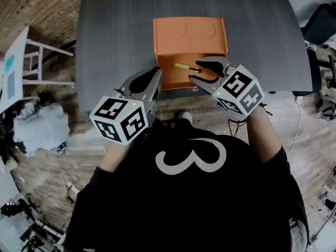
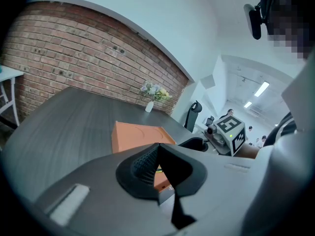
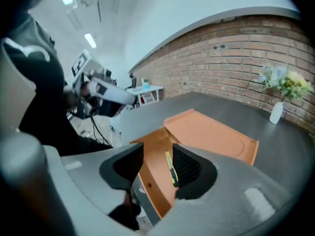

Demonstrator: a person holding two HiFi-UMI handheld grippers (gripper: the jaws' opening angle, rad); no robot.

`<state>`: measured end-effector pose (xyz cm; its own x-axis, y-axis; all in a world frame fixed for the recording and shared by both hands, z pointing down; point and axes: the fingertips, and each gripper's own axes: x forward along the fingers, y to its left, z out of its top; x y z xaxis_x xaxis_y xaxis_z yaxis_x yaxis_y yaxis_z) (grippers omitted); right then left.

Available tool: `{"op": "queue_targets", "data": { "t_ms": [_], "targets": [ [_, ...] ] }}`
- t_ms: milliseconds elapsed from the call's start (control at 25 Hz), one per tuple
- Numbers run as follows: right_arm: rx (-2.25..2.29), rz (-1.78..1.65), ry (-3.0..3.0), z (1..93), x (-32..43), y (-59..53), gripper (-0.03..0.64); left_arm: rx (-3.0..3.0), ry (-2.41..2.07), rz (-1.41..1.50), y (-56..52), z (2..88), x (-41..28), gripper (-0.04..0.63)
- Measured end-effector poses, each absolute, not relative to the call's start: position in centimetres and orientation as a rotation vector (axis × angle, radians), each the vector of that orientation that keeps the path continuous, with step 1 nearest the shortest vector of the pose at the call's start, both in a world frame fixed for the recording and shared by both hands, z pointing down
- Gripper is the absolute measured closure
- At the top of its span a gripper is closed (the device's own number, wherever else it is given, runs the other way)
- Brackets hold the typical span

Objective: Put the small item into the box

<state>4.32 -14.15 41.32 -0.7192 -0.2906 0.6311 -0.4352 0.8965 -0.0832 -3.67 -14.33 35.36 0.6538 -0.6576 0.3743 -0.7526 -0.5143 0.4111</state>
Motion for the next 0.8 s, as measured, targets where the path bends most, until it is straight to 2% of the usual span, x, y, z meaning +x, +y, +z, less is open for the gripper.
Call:
{"op": "queue_targets", "data": {
  "t_ms": [240, 320, 400, 800],
  "targets": [
    [0.727, 0.603, -2.742, 34.8, 5.4, -13.6, 0.528, 2.379, -1.046, 0.217, -13.0, 33.7, -2.7, 0.581],
    [0.850, 0.647, -2.802, 33.2, 6.7, -13.6, 0.587, 2.396, -1.039, 0.198, -12.6, 33.0, -2.3, 0.581],
    [0.970, 0.611, -2.820, 32.0, 8.1, -13.5, 0.615, 2.414, -1.036, 0.178, -12.3, 32.2, -1.9, 0.581],
    [1.078, 0.422, -2.867, 28.7, 9.7, -12.2, 0.615, 2.498, -1.059, 0.106, -11.6, 28.5, -1.5, 0.581]
  ]
}}
